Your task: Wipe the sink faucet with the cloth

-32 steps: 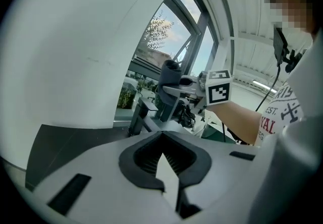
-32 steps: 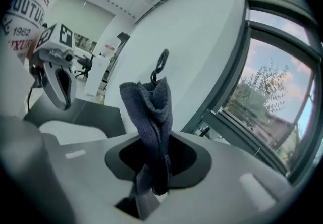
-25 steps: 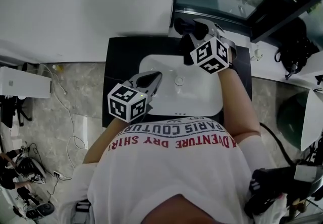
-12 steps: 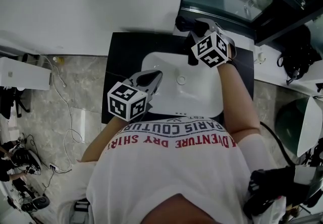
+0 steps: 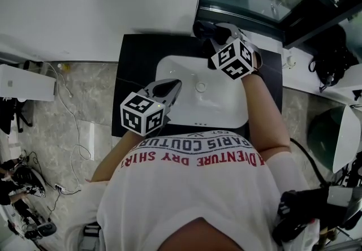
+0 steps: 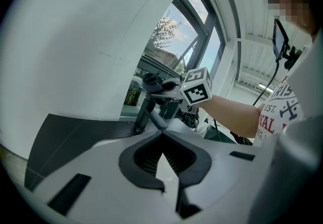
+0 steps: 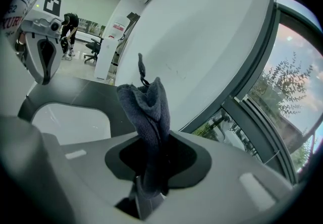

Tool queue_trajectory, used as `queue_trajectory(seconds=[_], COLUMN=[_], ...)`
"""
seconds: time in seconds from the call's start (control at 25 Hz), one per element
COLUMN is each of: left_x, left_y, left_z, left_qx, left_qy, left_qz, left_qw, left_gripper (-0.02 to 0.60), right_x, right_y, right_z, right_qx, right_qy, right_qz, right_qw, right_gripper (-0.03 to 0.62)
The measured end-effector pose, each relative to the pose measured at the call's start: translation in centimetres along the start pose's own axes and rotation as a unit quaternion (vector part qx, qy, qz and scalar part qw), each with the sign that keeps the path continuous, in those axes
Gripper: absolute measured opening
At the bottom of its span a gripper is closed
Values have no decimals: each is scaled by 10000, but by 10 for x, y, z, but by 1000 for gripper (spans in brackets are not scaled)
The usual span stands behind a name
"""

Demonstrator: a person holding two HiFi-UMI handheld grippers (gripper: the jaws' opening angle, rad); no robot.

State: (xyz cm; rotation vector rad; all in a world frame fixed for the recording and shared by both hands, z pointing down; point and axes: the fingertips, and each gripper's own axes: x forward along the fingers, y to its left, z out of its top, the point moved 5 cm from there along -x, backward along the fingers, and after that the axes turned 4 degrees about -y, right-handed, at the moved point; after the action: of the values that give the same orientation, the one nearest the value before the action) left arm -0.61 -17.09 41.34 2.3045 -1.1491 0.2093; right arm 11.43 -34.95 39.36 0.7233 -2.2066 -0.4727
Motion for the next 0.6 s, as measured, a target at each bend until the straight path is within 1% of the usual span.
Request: queue_trajectory(seconds=[0.32,0.44,0.6], left_x=[-1,0,2], left_y=[-9,-9,-14], left_z=[-7,-9,-11], left_qx=[20,12,14], left_qy=[32,33,40], left_qz=[-83,-95,-119], left_qw=[10000,9999,9999], left_gripper=[2,0,2], right_x=[-33,-34,-35], right_y=[45,51,47], right_z=[-1,-4,-4], right_qx=[-298,-330,-322], right_qy=[-43,-49,-73], right_qz=[14,-31,-79], right_qw=[9995,9994,9994], right_gripper=[81,81,82])
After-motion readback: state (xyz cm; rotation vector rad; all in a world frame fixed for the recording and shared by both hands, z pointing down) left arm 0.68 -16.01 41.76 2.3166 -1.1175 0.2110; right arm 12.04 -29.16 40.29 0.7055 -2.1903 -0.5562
